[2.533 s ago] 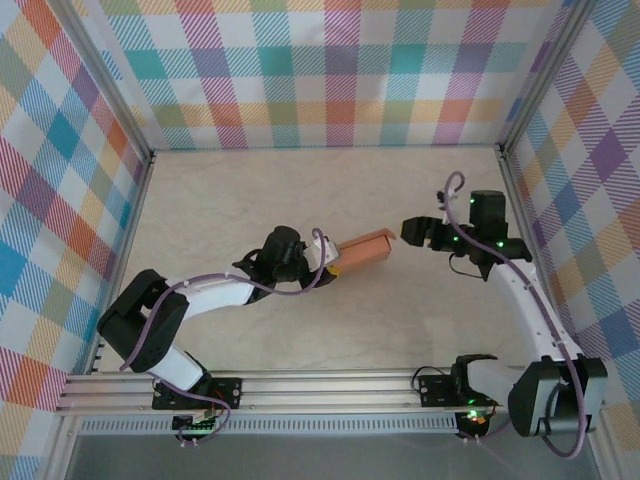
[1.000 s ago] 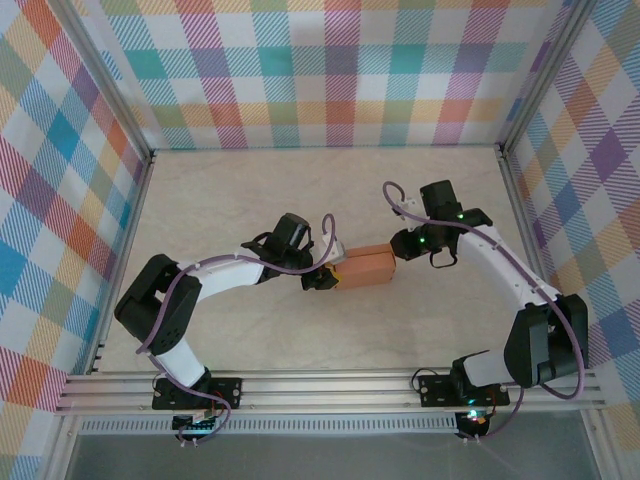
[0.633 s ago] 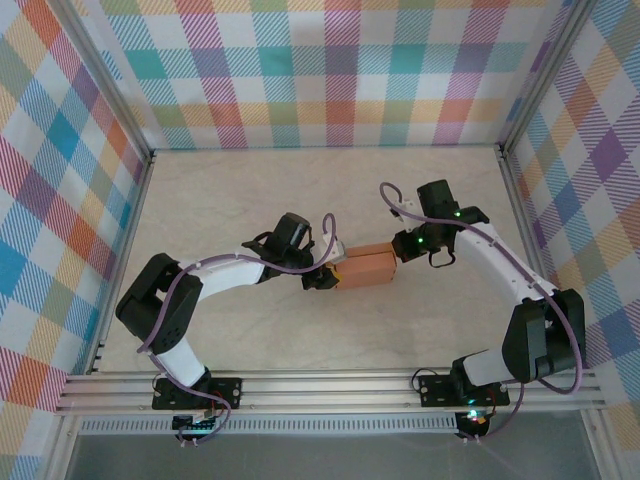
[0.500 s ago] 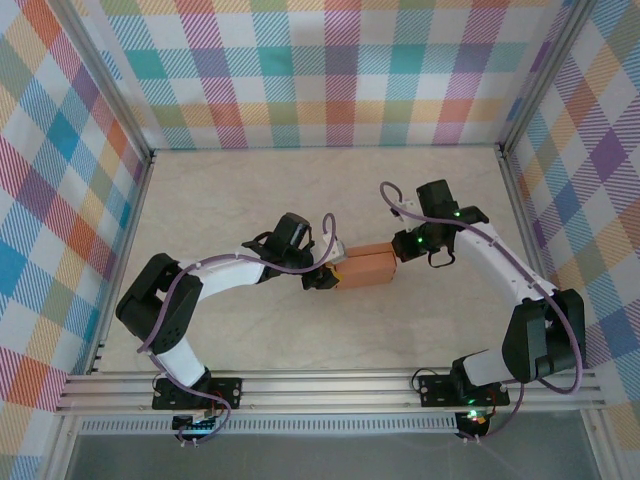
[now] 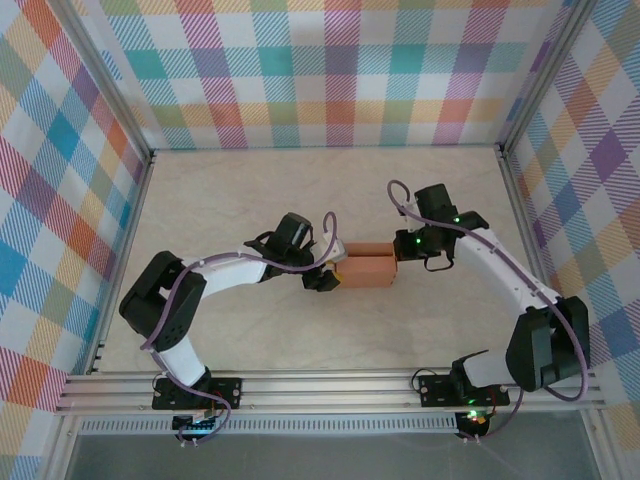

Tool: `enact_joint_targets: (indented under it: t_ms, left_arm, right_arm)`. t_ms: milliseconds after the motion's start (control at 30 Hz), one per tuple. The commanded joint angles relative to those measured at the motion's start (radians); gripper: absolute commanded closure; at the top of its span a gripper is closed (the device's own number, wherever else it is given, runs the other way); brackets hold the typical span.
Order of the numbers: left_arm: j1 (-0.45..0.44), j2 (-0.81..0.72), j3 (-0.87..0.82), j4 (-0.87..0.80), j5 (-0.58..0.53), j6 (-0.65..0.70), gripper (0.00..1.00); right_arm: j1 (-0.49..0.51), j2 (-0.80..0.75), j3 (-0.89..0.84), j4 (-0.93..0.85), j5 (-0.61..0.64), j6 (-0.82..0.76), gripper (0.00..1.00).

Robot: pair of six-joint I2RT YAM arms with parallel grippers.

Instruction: Fold the paper box

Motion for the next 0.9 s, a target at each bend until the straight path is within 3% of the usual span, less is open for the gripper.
enact_joint_targets:
  t_ms: [0,167,267,567,867]
  left_arm:
    - [0.003,0.006,0.000,-0.026,-0.040,-0.025,0.27]
    - [0.000,-0.036,-0.019,0.004,-0.067,-0.048,0.15]
    - [-0.004,-0.055,-0.027,0.011,-0.073,-0.065,0.14]
    - [-0.010,0.046,0.059,0.030,-0.138,-0.122,0.28]
    - [-0.010,0.112,0.113,0.047,-0.161,-0.210,0.35]
  right_arm:
    - [0.011,-0.045,-0.020,0.029,0.055,0.033,1.00]
    - [0.019,-0.072,-0.048,0.060,0.098,0.015,1.00]
    - [0.019,-0.075,-0.049,0.061,0.096,0.003,1.00]
    - [0.024,-0.061,-0.055,0.085,-0.029,-0.022,1.00]
    - [0.026,-0.010,-0.022,0.042,-0.103,-0.135,1.00]
